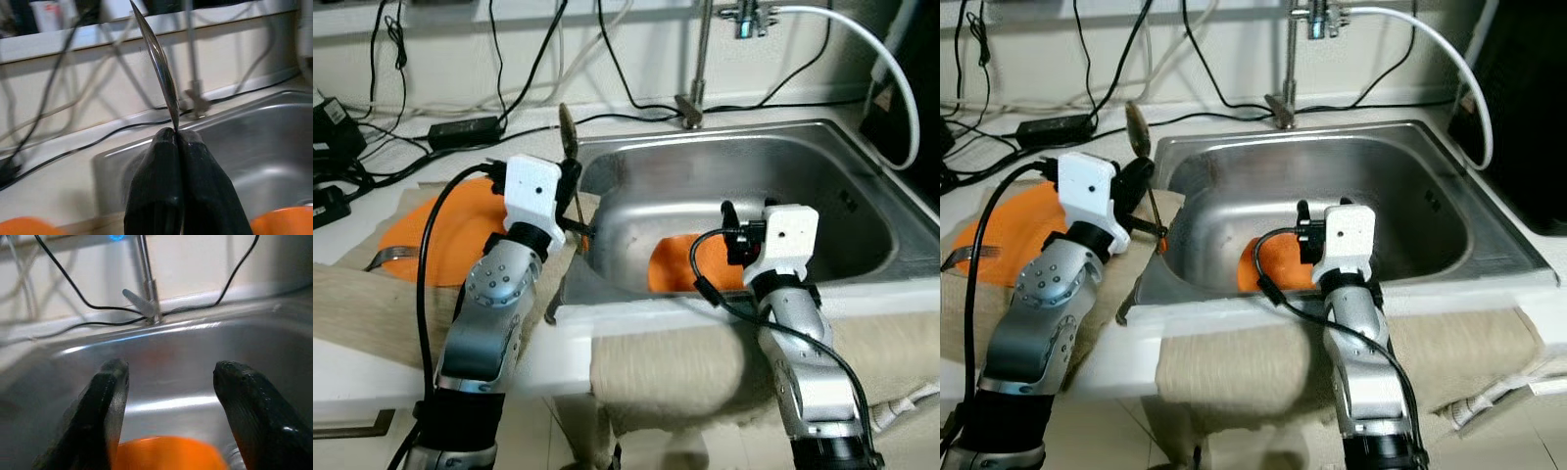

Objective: Kitchen organization

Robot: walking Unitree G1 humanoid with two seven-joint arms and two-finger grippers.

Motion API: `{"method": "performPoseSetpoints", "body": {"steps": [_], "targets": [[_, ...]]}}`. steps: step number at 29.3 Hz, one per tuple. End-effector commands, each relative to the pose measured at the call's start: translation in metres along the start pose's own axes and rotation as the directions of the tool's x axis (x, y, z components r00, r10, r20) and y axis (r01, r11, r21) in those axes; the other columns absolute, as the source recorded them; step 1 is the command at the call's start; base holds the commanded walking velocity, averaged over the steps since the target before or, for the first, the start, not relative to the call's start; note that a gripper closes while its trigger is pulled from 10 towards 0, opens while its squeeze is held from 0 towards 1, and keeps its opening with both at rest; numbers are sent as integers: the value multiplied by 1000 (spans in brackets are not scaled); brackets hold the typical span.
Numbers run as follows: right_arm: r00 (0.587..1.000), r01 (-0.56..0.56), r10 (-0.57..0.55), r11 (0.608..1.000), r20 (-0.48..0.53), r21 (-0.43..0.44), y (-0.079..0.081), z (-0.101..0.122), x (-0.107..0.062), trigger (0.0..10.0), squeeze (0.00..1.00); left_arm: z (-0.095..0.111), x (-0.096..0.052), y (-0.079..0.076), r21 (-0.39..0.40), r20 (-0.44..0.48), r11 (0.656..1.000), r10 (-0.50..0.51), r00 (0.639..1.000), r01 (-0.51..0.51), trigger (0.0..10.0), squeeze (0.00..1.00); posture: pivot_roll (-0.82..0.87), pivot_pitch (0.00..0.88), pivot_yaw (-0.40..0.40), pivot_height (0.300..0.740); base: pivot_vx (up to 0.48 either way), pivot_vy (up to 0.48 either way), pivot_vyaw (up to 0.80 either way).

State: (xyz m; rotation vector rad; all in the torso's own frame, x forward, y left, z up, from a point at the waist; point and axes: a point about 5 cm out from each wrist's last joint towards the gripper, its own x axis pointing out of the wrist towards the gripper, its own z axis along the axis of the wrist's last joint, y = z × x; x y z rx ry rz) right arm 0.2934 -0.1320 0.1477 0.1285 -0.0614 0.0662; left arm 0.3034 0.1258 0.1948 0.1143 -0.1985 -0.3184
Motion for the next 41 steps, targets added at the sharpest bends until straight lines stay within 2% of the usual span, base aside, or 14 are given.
{"method": "performPoseSetpoints", "body": {"steps": [1,2,5,9,13,18,20,21,23,24,26,27,35,41], "targets": [[998,-41,44,995,-34,89,4,-1,4,10000,0,8,1,1,-7,22,1000,-14,1000,14,10000,0,38,0,91,740,0,0,0],[998,-41,44,995,-34,89,4,-1,4,10000,0,8,1,1,-7,22,1000,-14,1000,14,10000,0,38,0,91,740,0,0,0],[991,-113,126,971,-51,209,12,3,12,10000,0,11,5,1,-54,19,997,-55,998,56,10000,0,51,0,84,740,0,0,0],[982,-162,184,947,-53,278,17,6,19,10000,0,13,8,2,-89,17,993,-81,997,83,10000,0,61,0,76,740,0,0,0],[966,-214,251,904,-54,369,23,11,26,10000,0,19,14,1,-189,29,975,-115,993,119,10000,0,70,0,73,740,0,0,0],[945,-264,325,832,-44,488,29,20,36,10000,0,29,20,-5,-317,69,933,-156,985,170,10000,0,71,0,73,740,0,0,0],[920,-302,389,777,-45,552,37,24,39,10000,0,33,21,-9,-351,89,916,-176,980,196,10000,0,71,0,73,740,0,0,0],[920,-302,389,777,-45,552,37,24,39,10000,0,33,21,-9,-351,89,916,-176,980,196,10000,0,71,0,73,740,0,0,0],[891,-339,453,717,-37,609,47,27,39,10000,0,35,21,-14,-376,101,900,-197,975,220,10000,0,68,0,67,740,0,0,0],[891,-339,453,717,-37,609,47,27,39,10000,0,35,21,-14,-376,101,900,-197,975,220,10000,0,68,0,67,740,0,0,0],[844,-381,536,629,-22,678,61,30,37,10000,0,37,22,-18,-383,116,891,-215,970,244,10000,0,69,0,64,740,0,0,0],[832,-389,555,607,-20,693,64,31,36,10000,0,38,22,-19,-383,119,889,-220,968,249,10000,0,71,0,61,740,0,0,0],[770,-391,637,530,-48,752,72,25,26,10000,0,33,26,-13,-300,108,921,-225,968,247,10000,0,77,0,43,740,0,0,0],[741,-386,668,508,-70,770,73,20,19,10000,0,30,30,-8,-286,102,923,-236,966,256,10000,0,77,0,42,740,0,0,0]]}}
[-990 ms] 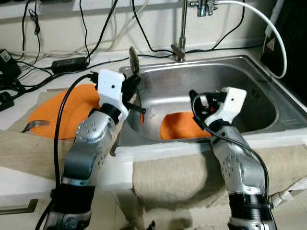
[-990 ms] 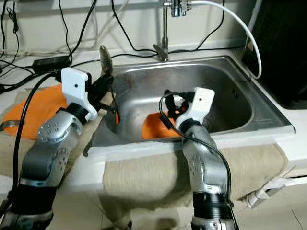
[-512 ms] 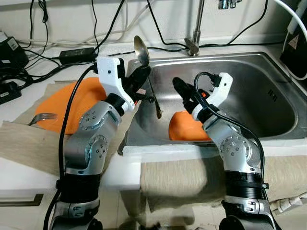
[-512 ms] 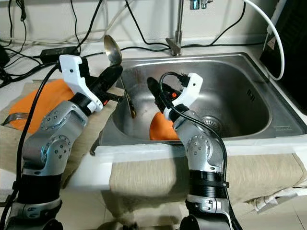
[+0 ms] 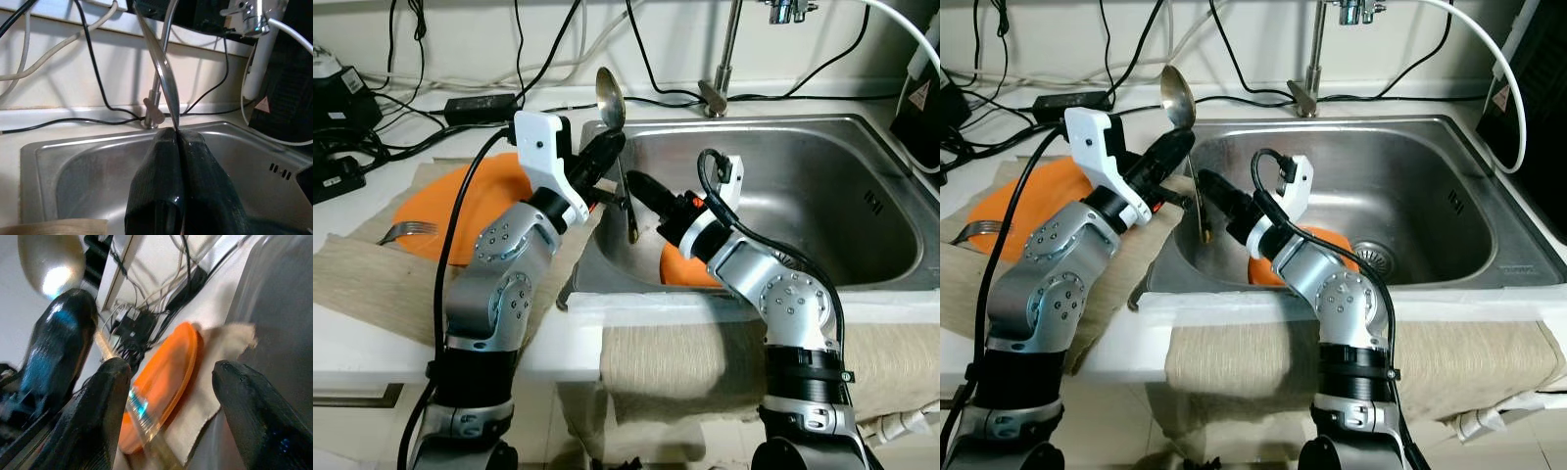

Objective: Kitchen organization

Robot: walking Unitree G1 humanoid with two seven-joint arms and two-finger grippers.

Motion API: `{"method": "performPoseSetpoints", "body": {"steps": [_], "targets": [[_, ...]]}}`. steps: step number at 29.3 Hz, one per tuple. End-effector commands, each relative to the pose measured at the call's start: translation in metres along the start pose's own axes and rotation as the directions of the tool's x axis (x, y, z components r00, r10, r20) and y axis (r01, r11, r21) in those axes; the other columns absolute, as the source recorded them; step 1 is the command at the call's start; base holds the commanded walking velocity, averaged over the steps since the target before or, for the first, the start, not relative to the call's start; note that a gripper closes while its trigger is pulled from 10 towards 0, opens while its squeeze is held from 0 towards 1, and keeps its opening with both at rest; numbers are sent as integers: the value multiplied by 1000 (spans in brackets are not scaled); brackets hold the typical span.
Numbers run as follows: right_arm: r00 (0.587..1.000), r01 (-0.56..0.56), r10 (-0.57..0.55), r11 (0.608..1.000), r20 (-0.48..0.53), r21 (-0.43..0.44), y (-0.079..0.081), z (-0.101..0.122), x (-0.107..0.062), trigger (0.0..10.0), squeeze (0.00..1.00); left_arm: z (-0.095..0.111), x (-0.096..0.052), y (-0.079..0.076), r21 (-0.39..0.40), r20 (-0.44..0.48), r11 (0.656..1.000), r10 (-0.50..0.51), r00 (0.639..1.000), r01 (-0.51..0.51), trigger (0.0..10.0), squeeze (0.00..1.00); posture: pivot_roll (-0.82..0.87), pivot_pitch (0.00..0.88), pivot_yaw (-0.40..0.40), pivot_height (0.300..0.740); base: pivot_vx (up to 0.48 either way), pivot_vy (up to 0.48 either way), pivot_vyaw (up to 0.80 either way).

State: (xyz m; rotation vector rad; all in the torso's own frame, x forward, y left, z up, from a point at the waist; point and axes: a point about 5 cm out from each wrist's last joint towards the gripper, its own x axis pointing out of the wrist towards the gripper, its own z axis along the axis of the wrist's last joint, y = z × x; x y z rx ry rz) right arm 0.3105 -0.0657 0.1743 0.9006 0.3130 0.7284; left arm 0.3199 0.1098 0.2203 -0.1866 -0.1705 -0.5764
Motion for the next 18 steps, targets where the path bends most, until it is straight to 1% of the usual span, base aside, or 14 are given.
{"method": "performPoseSetpoints", "body": {"steps": [1,3,5,8,11,13,15,16,18], "targets": [[999,-34,34,999,-23,6,6,-4,0,10000,0,8,6,-3,15,25,999,-30,999,29,10000,0,77,0,42,740,0,0,0],[999,-39,40,999,-35,23,7,-5,0,10000,0,10,8,-5,17,34,999,-34,999,33,10000,0,77,0,45,740,0,0,0],[997,-56,58,998,-45,40,9,-6,0,10000,0,9,9,-5,45,37,999,-28,999,26,10000,0,77,0,45,740,0,0,0],[996,-75,77,996,-54,40,13,-7,-1,10000,0,3,9,-2,59,25,998,-22,999,20,10000,0,77,0,46,740,0,0,0],[996,-71,73,997,-57,34,13,-8,-1,10000,0,1,9,-2,53,23,998,-23,999,22,10000,0,73,0,47,740,0,0,0],[997,-47,48,999,-56,17,11,-8,-1,10000,0,3,10,-5,36,32,999,-33,999,31,10000,0,73,0,48,740,0,0,0],[999,-6,5,1000,-47,-5,6,-8,0,10000,0,8,11,-11,15,52,999,-51,997,50,10000,0,73,0,48,740,0,0,0],[999,-6,5,1000,-47,-5,6,-8,0,10000,0,8,11,-11,15,52,999,-51,997,50,10000,0,73,0,48,740,0,0,0],[999,28,-30,998,-28,-52,4,-6,3,10000,0,10,10,-16,-7,60,998,-63,996,64,10000,0,72,0,50,740,0,0,0]]}}
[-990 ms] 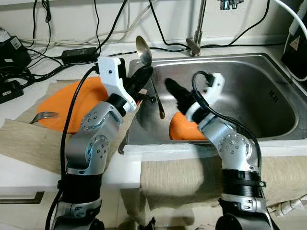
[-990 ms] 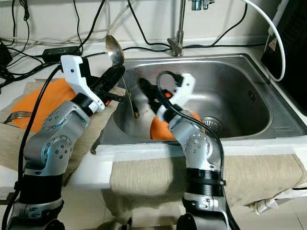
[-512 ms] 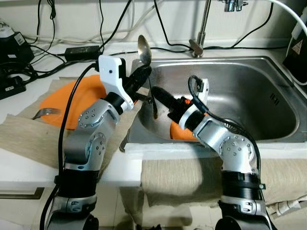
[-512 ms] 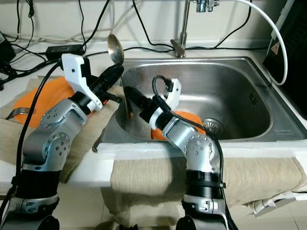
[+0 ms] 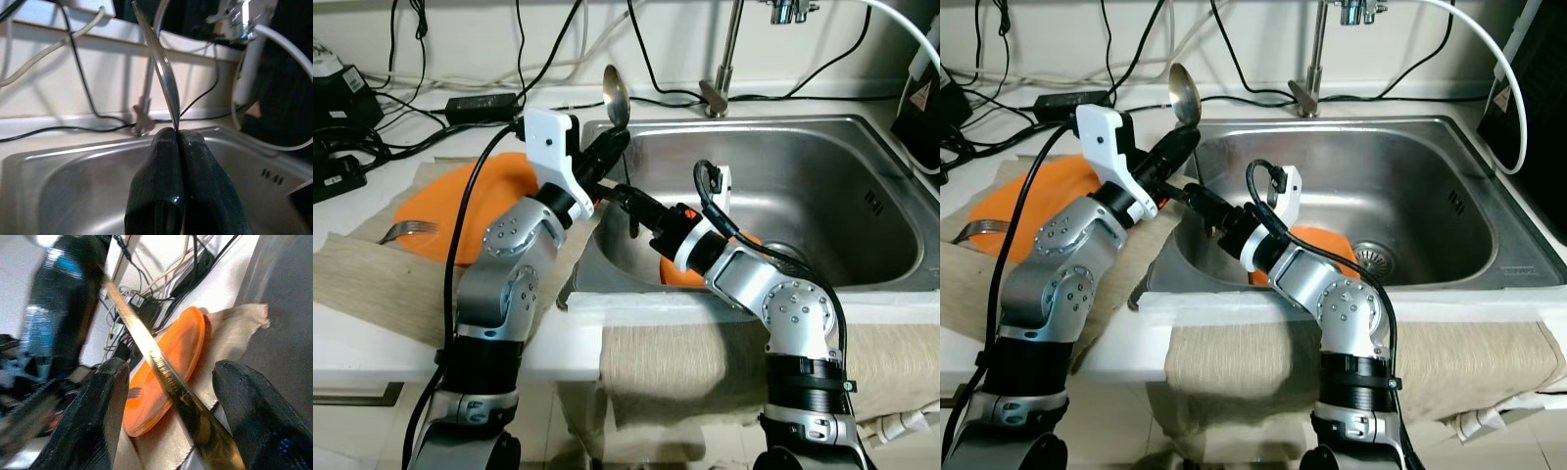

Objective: Kitchen organization

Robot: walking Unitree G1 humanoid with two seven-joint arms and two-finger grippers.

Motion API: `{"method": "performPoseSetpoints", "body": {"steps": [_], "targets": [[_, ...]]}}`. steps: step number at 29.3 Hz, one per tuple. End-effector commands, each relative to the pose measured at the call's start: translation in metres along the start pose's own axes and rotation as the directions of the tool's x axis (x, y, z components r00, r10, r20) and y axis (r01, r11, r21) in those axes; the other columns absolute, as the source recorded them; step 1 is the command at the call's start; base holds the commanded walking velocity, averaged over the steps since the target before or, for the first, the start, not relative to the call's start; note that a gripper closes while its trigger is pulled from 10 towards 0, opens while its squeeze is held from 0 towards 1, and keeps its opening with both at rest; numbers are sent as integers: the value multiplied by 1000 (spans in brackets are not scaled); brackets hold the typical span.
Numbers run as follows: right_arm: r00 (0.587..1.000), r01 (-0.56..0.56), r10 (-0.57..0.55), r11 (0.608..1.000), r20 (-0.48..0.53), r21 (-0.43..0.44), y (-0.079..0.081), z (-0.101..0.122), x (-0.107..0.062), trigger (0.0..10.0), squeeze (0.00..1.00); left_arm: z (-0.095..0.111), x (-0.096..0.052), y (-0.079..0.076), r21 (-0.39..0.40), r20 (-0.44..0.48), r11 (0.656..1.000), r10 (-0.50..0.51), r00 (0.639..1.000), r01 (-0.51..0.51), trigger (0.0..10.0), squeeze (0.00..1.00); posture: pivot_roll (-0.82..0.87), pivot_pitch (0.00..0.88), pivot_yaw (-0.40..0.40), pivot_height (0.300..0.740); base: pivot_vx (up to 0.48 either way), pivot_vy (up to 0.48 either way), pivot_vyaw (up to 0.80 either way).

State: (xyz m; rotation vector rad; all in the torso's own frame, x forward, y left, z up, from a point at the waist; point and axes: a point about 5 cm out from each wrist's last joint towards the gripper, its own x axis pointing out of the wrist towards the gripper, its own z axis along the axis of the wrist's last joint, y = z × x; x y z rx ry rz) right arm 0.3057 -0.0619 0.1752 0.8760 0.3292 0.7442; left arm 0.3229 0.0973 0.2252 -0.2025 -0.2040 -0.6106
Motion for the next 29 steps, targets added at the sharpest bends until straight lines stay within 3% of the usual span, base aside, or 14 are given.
{"method": "performPoseSetpoints", "body": {"steps": [1,4,5,14,15,16,17,18,26,27,28,29], "targets": [[998,57,-57,997,9,-57,-3,-1,5,10000,0,9,0,-9,-8,30,999,-34,999,34,10000,0,72,0,50,740,0,0,0],[988,147,-143,985,53,-86,-12,2,7,10000,0,10,-1,-14,-10,36,999,-45,998,45,10000,0,72,0,50,740,0,0,0],[987,158,-154,984,53,-80,-14,2,7,10000,1000,9,-1,-14,-10,36,999,-45,998,46,10000,0,79,0,47,740,0,0,0],[976,216,-210,967,57,-137,-22,-3,9,10000,1000,12,-1,-14,-11,42,999,-31,999,32,10000,0,82,0,44,740,0,0,0],[973,228,-221,962,63,-152,-23,-2,9,10000,937,12,-1,-15,-12,44,999,-33,998,34,10000,0,80,0,44,740,0,0,0],[973,228,-221,962,63,-152,-23,-2,9,10000,937,12,-1,-15,-12,44,999,-33,998,34,10000,0,80,0,44,740,0,0,0],[975,219,-212,964,60,-150,-22,-3,10,10000,0,12,-1,-16,-12,45,999,-35,998,36,10000,0,80,0,44,740,0,0,0],[980,195,-189,968,58,-159,-19,-3,10,10000,976,12,-1,-17,-11,44,999,-39,998,40,10000,0,78,0,44,740,0,0,0],[972,233,-223,947,72,-222,-21,-4,11,10000,1000,11,-1,-23,-16,40,998,-55,998,56,10000,0,78,0,44,740,0,0,0],[971,237,-222,944,87,-231,-21,-3,11,10000,110,10,-2,-24,-11,38,998,-58,998,59,10000,0,78,0,44,740,0,0,0],[971,237,-222,944,87,-231,-21,-3,11,10000,110,10,-2,-24,-11,38,998,-58,998,59,10000,0,78,0,44,740,0,0,0],[971,233,-210,940,114,-249,-20,-1,11,0,0,9,-2,-26,-2,35,998,-65,997,66,10000,0,79,0,45,740,0,0,0]]}}
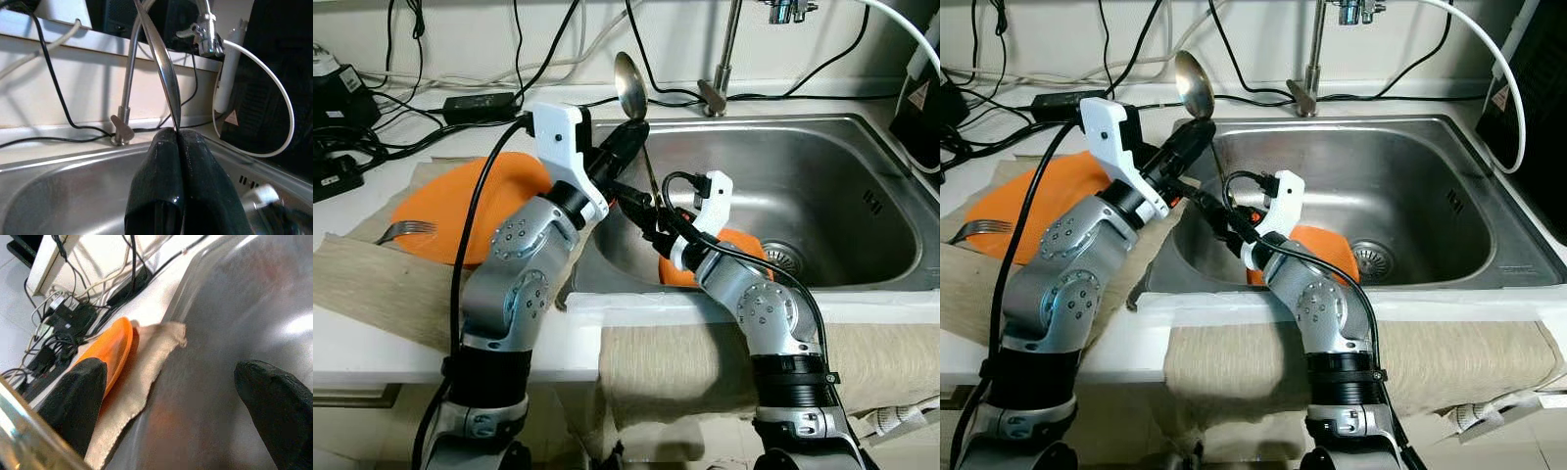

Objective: Kitchen organization

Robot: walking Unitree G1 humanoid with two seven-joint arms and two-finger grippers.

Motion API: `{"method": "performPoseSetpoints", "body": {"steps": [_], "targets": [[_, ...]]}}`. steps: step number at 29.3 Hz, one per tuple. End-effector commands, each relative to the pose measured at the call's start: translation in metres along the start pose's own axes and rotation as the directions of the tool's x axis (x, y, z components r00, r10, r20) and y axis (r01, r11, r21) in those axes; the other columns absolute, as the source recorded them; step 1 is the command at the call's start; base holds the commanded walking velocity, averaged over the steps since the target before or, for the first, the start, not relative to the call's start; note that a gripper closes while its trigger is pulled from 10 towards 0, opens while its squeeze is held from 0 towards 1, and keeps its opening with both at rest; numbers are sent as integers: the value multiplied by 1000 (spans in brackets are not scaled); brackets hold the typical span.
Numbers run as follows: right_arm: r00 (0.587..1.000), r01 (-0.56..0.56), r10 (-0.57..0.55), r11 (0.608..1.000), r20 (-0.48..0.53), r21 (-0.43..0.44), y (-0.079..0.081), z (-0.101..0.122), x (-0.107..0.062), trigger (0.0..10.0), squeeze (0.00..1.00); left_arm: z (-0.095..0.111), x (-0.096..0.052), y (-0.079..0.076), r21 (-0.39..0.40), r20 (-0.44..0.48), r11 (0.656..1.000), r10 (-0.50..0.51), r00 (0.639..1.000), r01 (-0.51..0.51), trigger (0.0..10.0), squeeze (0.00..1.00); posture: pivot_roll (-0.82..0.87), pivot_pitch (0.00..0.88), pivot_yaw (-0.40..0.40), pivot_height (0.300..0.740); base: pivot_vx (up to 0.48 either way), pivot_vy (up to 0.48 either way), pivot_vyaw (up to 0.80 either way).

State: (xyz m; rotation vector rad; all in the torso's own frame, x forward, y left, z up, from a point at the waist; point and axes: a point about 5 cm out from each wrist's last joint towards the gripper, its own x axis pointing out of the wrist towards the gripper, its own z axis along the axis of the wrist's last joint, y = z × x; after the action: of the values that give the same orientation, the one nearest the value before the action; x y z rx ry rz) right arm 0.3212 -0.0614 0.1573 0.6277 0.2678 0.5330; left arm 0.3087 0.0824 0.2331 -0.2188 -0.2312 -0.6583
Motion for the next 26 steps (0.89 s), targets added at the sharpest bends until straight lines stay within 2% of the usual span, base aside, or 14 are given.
{"method": "performPoseSetpoints", "body": {"steps": [1,6,15,22,26], "targets": [[1000,4,-3,999,31,-35,1,2,0,0,0,2,-1,-6,13,7,1000,-21,1000,21,10000,0,79,0,45,740,0,0,0],[998,-11,15,997,60,-76,8,6,-1,0,0,-5,-6,-11,58,-20,998,-25,999,26,10000,0,76,0,46,740,0,0,0],[996,-15,22,997,81,-81,10,4,-1,0,0,-13,-9,-3,108,-49,994,34,998,-29,10000,0,78,0,55,740,0,0,0],[996,-8,17,995,83,-103,4,4,-4,0,0,-14,-7,-6,182,-62,983,3,998,9,10000,0,65,0,67,740,0,0,0],[998,29,-23,993,50,-112,-9,-6,-13,0,0,-21,-8,-8,188,-84,982,-7,996,23,10000,0,58,0,68,740,0,0,0]]}}
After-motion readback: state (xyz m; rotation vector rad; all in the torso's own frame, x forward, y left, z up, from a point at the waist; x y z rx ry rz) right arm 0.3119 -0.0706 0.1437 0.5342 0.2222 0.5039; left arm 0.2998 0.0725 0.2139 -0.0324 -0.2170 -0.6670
